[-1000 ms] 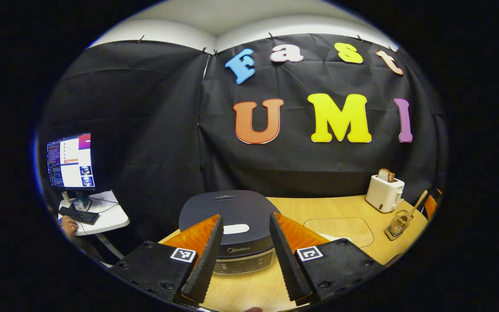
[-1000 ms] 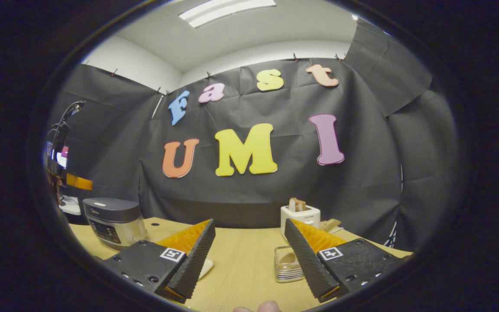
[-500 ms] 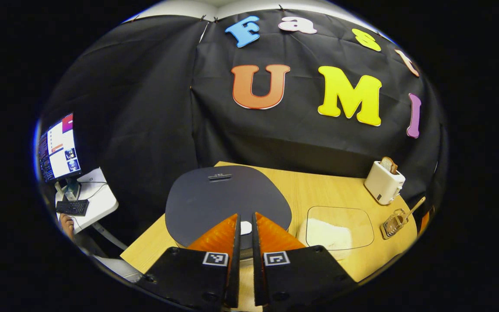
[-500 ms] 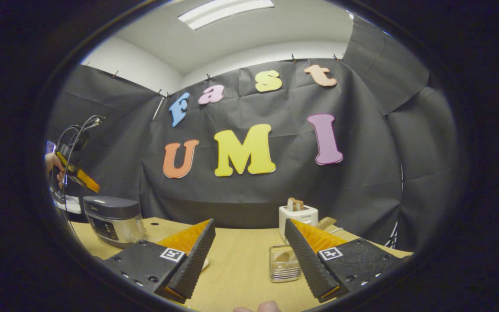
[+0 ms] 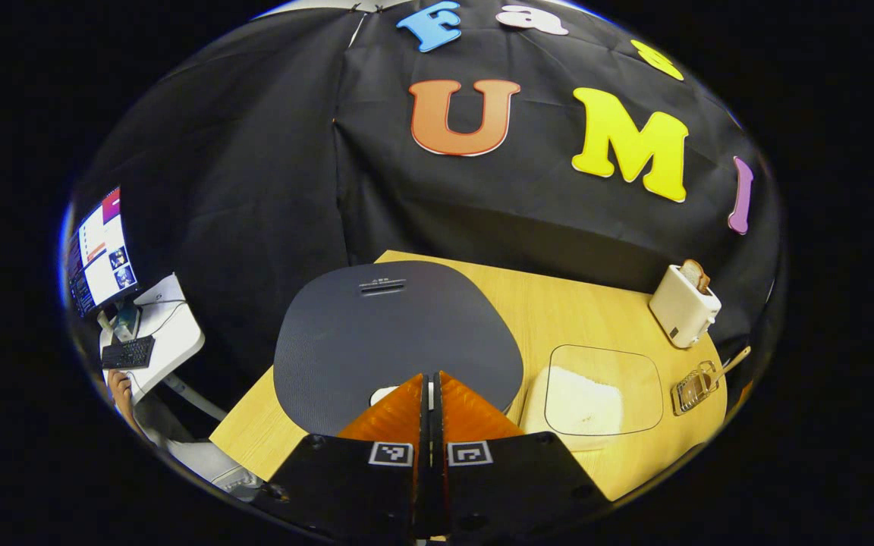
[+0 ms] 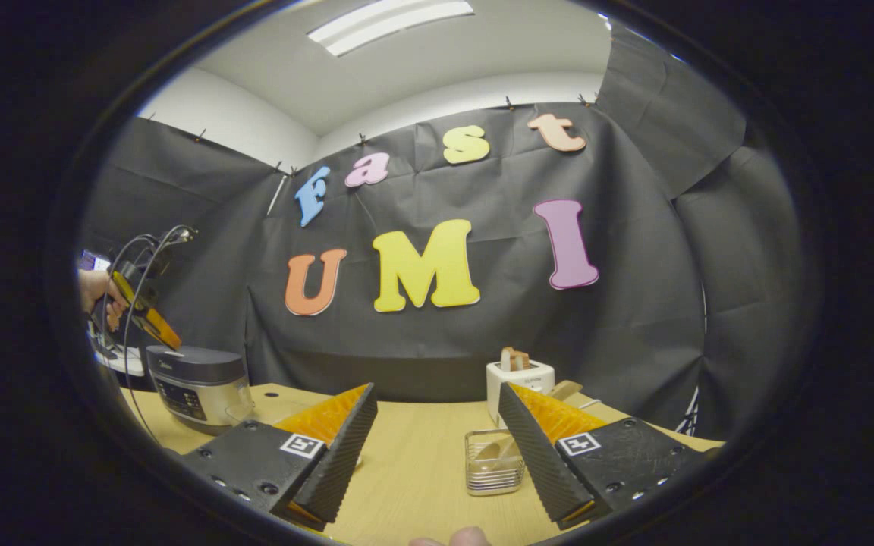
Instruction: Close the left gripper, press the button to open the rice cooker; take a wooden spoon from the chopstick holder with the right hand, scoop a spoonful of rice and pour it into the rice cooker, then put the wooden spoon back into the chopstick holder.
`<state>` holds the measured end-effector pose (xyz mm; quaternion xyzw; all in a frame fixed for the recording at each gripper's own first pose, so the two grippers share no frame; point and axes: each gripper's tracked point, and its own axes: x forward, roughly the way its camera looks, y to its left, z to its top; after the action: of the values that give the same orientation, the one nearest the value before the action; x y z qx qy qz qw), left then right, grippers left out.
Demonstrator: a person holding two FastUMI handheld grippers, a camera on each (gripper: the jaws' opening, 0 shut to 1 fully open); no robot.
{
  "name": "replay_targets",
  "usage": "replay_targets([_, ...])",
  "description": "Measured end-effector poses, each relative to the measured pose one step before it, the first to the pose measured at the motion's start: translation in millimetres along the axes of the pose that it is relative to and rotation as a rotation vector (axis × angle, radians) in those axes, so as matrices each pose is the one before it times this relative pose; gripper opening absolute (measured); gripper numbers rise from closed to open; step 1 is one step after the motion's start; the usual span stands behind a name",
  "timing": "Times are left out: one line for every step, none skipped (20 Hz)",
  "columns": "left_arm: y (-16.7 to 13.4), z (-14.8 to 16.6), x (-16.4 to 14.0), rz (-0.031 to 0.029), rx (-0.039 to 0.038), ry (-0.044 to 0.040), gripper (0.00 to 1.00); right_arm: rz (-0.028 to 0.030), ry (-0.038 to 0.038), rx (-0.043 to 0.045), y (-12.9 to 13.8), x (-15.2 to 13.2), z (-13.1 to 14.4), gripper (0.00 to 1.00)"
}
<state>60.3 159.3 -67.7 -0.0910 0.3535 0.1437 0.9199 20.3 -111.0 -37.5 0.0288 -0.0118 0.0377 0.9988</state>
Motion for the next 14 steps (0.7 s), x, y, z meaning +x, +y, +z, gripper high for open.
replay_targets([-0.33, 0.46, -0.63, -0.00104, -0.00593, -0.0021, 0.03, 0.00247, 0.00334, 0.00667, 0.19, -0.47, -1.37, 0.96])
replay_targets([1.53, 1.82, 3.56, 0.00089, -0.00599, -0.00006, 0.03, -0.0003, 0.00105, 0.00538, -0.23, -0.84, -1.48, 0.96])
replay_targets([0.49, -0.68, -1.78, 0.00391, -0.02352, 0.00465, 0.03, -0.00212, 0.00058, 0.00285, -0.24, -0.38, -0.31, 0.95])
replay_targets([-0.73, -4.21, 2.85, 0.00236, -0.02098, 0.00364, 0.03, -0.00119, -0.00008, 0.00344, 0.4, 0.49, -1.49, 0.95])
replay_targets([0.01, -2.14, -1.77, -0.00096, 0.00182, 0.00167, 0.03, 0.0033, 0.00009, 0.00602, 2.39, 0.28, -0.3, 0.95])
replay_targets([1.47, 0.75, 1.39, -0.00597, 0.01611, -0.00884, 0.03, 0.00543, 0.00115, 0.00739, 3.44, 0.47, -2.47, 0.95])
replay_targets([1.14, -7.28, 1.57, -0.00506, -0.01594, 0.0141, 0.03, 0.00701, 0.00422, 0.00835, 3.56, 0.37, -2.07, 0.95])
replay_targets([-1.74, 4.88, -2.2, -0.00694, -0.01236, -0.04029, 0.03, 0.00857, 0.00612, 0.01046, 4.79, 0.54, -3.12, 0.99])
replay_targets([-1.24, -3.32, 0.25, -0.00148, 0.01336, -0.00524, 0.03, 0.01608, 0.01274, 0.00264, 5.48, -0.11, -3.75, 0.99])
replay_targets([2.0, 1.48, 0.83, 0.00282, 0.02265, -0.01038, 0.03, 0.00921, 0.0111, -0.00823, 3.66, 0.68, -4.72, 0.96])
replay_targets([1.43, 2.61, -2.02, 0.00617, 0.01245, -0.01222, 0.03, 0.00086, 0.00482, -0.00947, 0.07, 0.49, 0.08, 0.93])
replay_targets([-0.33, -2.16, 2.12, 0.00435, -0.00457, 0.00823, 0.04, -0.00091, -0.00262, -0.00453, -0.65, -0.98, 1.94, 0.96])
replay_targets([-0.92, 2.5, -0.79, -0.00157, -0.00583, -0.00741, 0.03, -0.0055, -0.00666, -0.00372, -1.74, -1.72, 3.15, 0.96])
replay_targets([-0.06, 1.24, 0.49, -0.00264, -0.01043, 0.00521, 0.03, -0.00974, -0.00789, -0.00547, -3.48, -1.91, 3.74, 0.96])
